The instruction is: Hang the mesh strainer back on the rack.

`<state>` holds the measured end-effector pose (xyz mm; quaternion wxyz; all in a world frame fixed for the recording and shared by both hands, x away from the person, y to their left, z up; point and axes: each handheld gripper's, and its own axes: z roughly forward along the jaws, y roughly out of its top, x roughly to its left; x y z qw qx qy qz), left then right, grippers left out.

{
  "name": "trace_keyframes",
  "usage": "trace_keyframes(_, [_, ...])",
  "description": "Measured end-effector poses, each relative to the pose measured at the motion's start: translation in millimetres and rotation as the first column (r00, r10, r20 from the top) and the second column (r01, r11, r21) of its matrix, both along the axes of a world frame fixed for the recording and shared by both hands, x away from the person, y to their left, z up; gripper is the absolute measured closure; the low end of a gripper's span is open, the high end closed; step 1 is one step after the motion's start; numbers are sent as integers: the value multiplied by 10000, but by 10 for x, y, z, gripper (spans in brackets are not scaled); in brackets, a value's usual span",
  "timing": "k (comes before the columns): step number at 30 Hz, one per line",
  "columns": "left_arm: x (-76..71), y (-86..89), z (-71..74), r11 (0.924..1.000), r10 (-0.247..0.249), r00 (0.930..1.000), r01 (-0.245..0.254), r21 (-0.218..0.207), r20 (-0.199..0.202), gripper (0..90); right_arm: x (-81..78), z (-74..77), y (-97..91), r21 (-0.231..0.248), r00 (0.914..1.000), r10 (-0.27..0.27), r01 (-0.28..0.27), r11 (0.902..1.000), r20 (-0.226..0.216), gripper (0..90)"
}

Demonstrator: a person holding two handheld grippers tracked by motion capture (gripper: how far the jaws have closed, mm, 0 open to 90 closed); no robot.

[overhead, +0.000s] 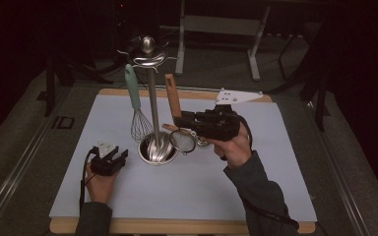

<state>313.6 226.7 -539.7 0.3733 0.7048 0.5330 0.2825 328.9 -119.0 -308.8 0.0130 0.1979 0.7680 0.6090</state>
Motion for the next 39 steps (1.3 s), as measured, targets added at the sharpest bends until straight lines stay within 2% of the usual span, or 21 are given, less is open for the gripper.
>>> trace_keyframes(8, [0,2,0,10000,-4,10000,4,-2,-2,583,-2,63,68,142,9994,289,-292,9995,186,732])
trace_keyframes(21, [0,4,0,10000,-9,10000,9,-29,1,582,105,76,214,153,9961,883,-883,9960,34,732])
trace_keyframes(39, [0,2,0,10000,-6,10000,6,-16,0,582,279,31,179,340,9929,1189,-1192,9923,91,732])
